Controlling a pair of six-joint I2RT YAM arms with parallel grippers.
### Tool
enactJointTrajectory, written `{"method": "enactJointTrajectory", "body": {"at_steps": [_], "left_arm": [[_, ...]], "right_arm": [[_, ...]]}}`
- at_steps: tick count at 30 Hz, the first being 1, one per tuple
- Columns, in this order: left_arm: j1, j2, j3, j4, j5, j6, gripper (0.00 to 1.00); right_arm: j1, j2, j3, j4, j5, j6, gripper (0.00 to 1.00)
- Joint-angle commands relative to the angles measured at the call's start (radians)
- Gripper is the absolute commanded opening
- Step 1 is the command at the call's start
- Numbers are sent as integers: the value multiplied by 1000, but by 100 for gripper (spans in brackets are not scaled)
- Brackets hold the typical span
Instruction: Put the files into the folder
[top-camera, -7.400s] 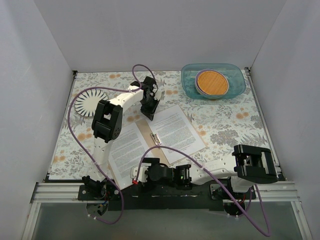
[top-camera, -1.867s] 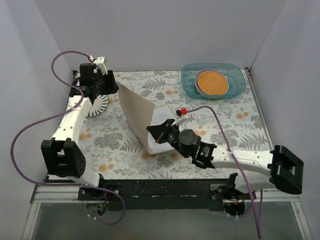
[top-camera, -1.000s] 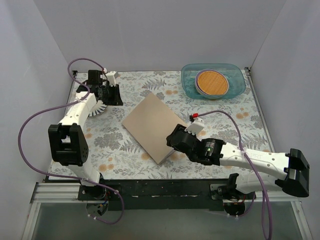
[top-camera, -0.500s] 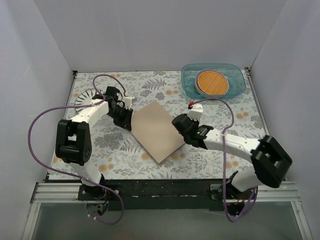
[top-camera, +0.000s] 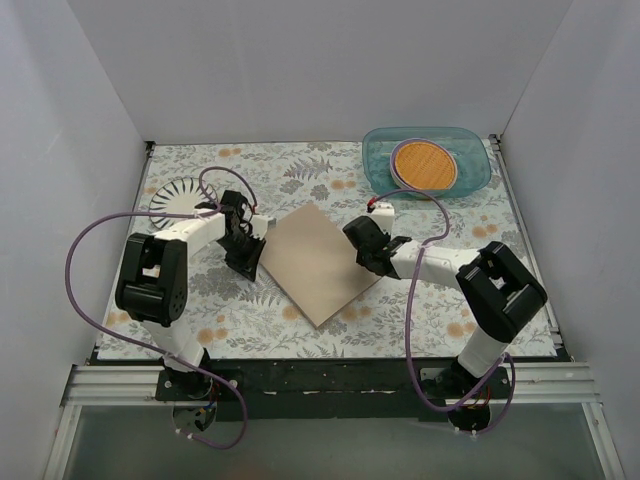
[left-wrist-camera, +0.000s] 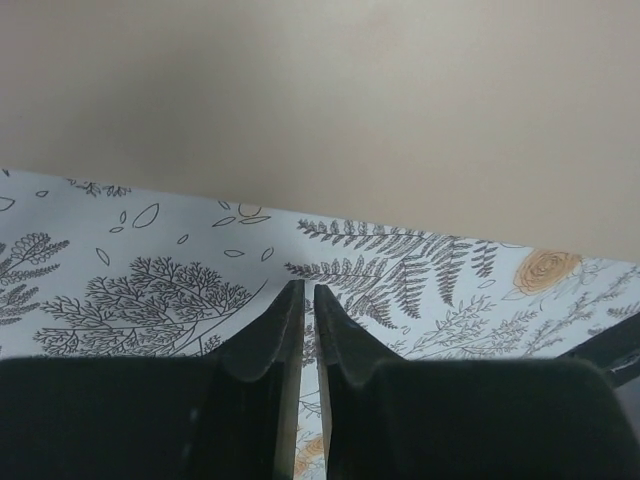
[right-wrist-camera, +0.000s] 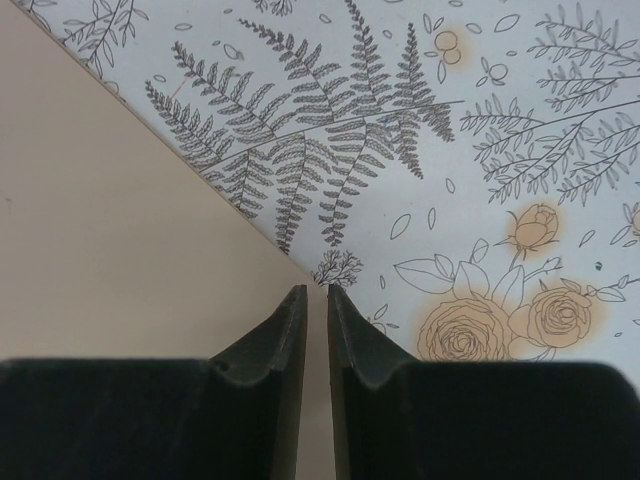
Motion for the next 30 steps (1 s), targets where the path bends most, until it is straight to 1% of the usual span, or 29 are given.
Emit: {"method": "enactJointTrajectory", "body": {"at_steps": [1,5,6,7,10,14,21,26,30], "left_arm": [[1,-25,-18,111,-58,-23,10],[1,69,69,176,-81,-88,8],[-1,87,89,192,-82,-106,8],[-3,103,138,194,-84,-112,7],[-15,167,232,183,-90,-132,7],[-33,212,307,165,-78,-155,7],[-78,209,334,154,-49,-171,8],[-110,232,367,131,-33,-186,7],[-125,209,358,120,-38,-194,7]], "right_arm": [[1,13,4,23,-50,26,20],[3,-38,-62,19,-59,69,17],[3,-54,-102,19,-55,80,16],[4,-73,-126,23,-53,103,14],[4,-137,-211,51,-64,141,13],[21,-182,-271,52,-108,193,12],[89,-234,-303,29,-127,259,8],[150,-283,-324,-30,-104,299,8],[161,-334,-358,-72,-81,314,8]]}}
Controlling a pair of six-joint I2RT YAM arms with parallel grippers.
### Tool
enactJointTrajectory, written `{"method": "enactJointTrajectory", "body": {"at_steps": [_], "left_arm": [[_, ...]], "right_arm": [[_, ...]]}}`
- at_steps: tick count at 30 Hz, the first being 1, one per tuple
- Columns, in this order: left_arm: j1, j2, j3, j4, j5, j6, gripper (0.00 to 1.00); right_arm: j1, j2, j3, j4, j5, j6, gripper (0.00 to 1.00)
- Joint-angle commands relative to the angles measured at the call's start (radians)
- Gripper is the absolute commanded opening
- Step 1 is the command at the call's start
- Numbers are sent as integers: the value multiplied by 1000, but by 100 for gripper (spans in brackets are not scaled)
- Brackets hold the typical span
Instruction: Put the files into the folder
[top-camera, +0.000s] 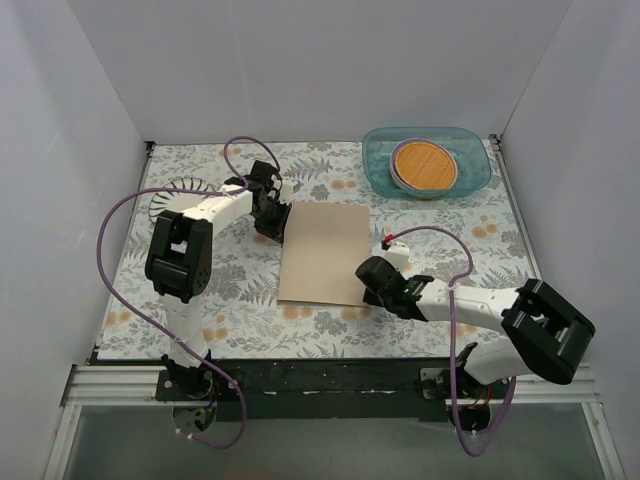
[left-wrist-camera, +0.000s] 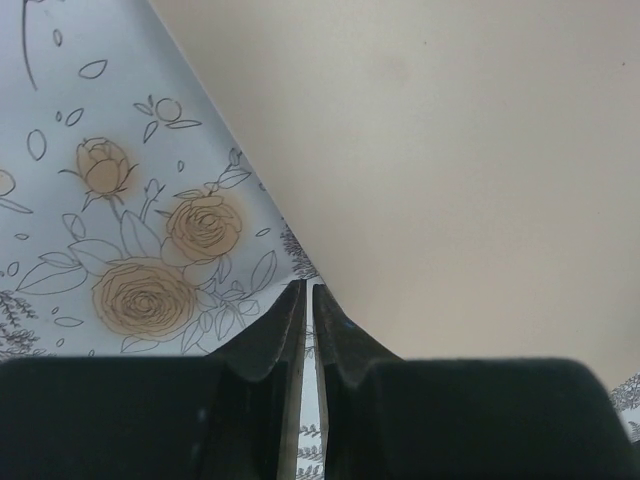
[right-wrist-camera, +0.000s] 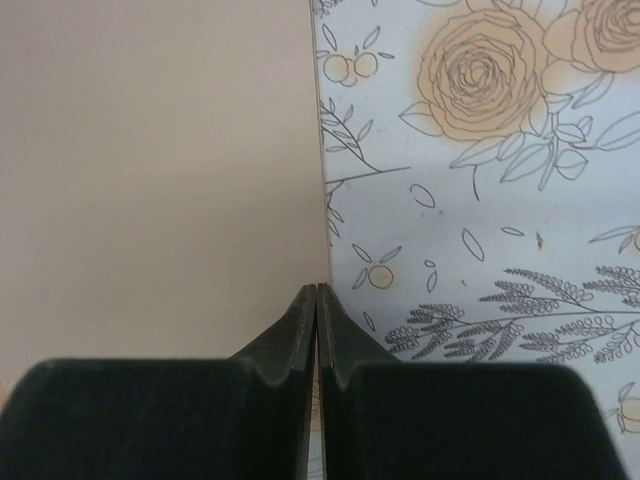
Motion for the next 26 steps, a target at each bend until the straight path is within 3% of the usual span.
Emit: {"method": "enactJointTrajectory", "body": {"at_steps": [1,5,6,8,9,10,11,12,16,26], "left_arm": [[-14,-31,15,-18,23,-15,7],[-13,-109,18,-43,-20,-7,10],[-13,-123,27,-68,-32,-7,24],[-10,-145,72,-110,-34,-9,40],[-10,-178,81,-141,-27,-10,53],[-8,-200,83,-147,-26,-12,79],[-8,-226,73,-148,-28,-15,94],[-8,-272,67,-145,-28,-15,98],[-2,-366,24,-147,-42,-20,98],[4,-553,-203,11,-2,-63,98]], "right_arm": [[10,-63,-36,-92,29,45,8],[10,-147,8,-108,88,-51,15],[10,-157,30,-124,93,-86,19],[10,-183,116,-136,96,-172,33],[10,-189,154,-159,93,-253,37],[10,-195,214,-179,92,-287,44],[10,-207,243,-193,88,-315,47],[10,-213,262,-207,85,-385,50],[10,-229,334,-275,56,-490,65],[13,-262,329,-263,-4,-565,70]]}}
